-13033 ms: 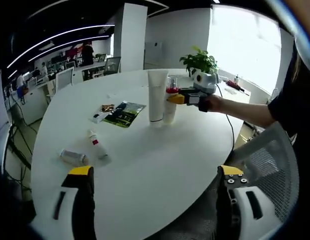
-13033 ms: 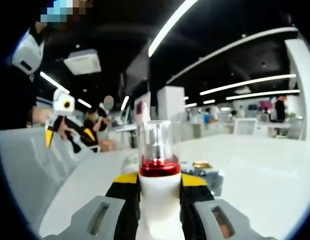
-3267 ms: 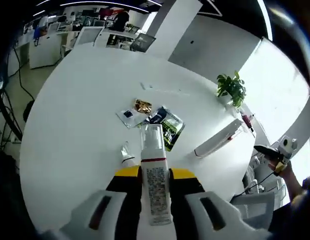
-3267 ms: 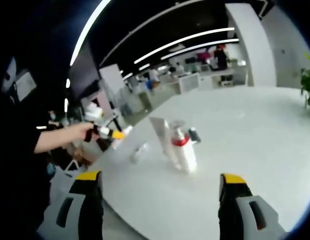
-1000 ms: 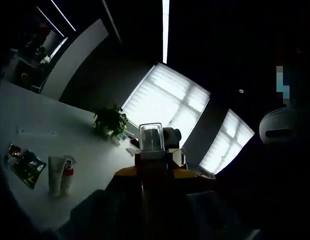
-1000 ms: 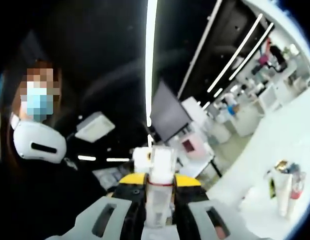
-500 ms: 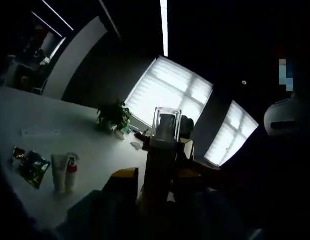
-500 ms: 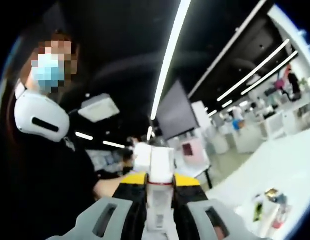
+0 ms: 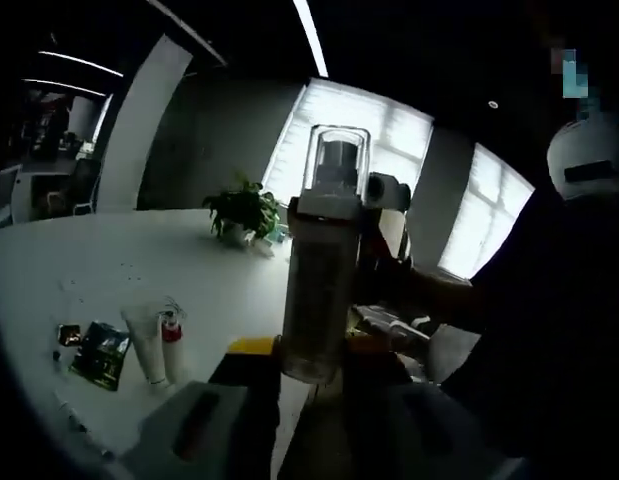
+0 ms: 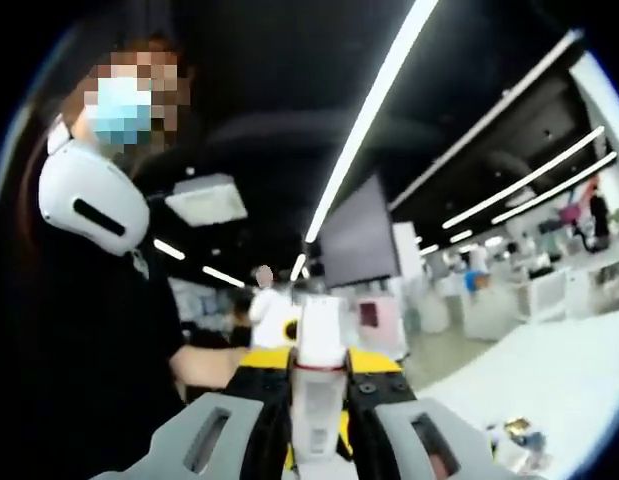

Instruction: Arrange the skincare products in the storage area until every visible bottle or jar stands upright without overlapping.

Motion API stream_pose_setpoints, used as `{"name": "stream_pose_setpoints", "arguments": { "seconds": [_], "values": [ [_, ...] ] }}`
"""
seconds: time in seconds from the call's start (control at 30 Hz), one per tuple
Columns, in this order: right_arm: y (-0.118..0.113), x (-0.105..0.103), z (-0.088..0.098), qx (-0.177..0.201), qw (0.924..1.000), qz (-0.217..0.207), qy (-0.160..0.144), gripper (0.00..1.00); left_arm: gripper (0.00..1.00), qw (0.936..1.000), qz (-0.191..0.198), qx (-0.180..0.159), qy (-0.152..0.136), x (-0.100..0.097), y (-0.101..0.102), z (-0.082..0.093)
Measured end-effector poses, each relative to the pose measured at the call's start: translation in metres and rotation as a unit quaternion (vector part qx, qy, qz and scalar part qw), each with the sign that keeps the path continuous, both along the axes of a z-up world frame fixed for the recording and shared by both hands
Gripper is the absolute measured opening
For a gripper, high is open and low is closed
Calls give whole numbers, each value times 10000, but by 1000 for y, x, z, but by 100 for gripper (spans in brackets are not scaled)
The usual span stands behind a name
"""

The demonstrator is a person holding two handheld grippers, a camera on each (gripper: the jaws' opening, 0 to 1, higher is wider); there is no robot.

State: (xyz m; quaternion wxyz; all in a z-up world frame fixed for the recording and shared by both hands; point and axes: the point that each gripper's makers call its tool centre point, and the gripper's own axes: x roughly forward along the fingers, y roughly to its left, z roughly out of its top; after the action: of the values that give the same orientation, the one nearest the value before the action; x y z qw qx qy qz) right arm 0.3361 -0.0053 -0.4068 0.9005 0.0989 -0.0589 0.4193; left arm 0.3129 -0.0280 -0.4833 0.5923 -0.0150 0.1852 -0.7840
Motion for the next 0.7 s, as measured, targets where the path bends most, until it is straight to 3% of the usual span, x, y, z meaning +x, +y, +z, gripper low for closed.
{"name": "stream_pose_setpoints", "arguments": {
  "seconds": [0.07,0.17,0.53,0.7],
  "values": [
    [1,-1,-2,-190,9998,32,18,13,18,9994,-70,24,-346,1,0,-2],
    [2,0,-4,-425,9991,28,25,14,18,9987,-67,74,-498,2,0,-3],
    [3,-4,-11,-853,9963,84,15,14,18,9971,-175,141,-726,5,4,-7],
    [4,-6,-11,-802,9967,108,51,14,18,9965,-199,105,-810,4,3,-6]
  ]
}}
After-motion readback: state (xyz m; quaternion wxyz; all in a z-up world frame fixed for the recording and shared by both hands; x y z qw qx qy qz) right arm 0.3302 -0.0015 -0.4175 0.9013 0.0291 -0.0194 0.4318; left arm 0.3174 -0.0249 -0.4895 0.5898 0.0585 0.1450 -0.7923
